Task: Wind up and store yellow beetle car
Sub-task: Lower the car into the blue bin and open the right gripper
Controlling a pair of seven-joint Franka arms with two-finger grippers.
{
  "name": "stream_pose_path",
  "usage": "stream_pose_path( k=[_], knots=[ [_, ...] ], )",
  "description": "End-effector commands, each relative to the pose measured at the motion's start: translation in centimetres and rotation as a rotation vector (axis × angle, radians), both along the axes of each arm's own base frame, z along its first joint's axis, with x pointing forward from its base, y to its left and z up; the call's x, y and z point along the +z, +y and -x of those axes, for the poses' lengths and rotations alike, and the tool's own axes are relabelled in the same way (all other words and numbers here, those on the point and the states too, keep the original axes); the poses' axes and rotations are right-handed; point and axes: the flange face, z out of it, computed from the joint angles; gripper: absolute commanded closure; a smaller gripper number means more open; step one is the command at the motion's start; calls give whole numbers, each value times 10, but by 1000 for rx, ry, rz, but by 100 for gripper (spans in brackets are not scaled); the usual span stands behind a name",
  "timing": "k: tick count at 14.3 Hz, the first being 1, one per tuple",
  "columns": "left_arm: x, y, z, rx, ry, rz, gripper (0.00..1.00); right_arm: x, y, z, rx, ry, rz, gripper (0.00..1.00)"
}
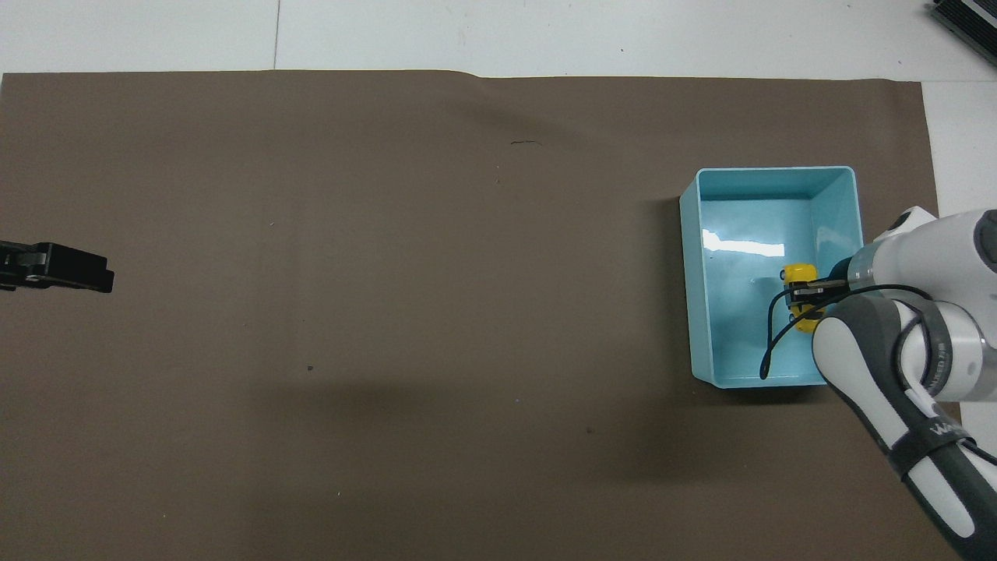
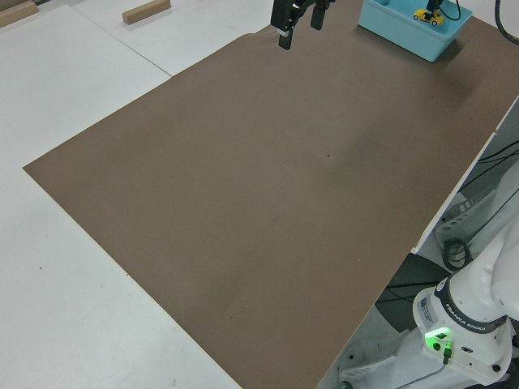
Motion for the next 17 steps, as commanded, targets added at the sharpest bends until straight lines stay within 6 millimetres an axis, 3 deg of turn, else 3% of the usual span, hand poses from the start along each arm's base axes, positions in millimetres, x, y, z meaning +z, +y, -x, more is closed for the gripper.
stream_pose_path(
  k=[1, 2, 4, 7, 13, 17],
  knots=[
    [5, 3, 2, -6, 6, -10, 0, -12, 2, 9, 40, -12, 15, 100],
    [5, 3, 2, -6, 6, -10, 0, -14, 6, 8, 43, -7, 14, 86],
    [5, 3, 2, -6, 6, -10, 0, -12, 8, 6, 54, -6, 15, 0],
    [5, 3, 2, -6, 6, -10, 0, 12, 7, -3, 52, -18, 19, 0],
    [5, 3, 2, -6, 6, -10, 0, 102, 20, -36, 40, -36, 16, 0],
    [5, 3, 2, -6, 6, -10, 0, 160, 23, -44, -3, -39, 23, 0]
  ],
)
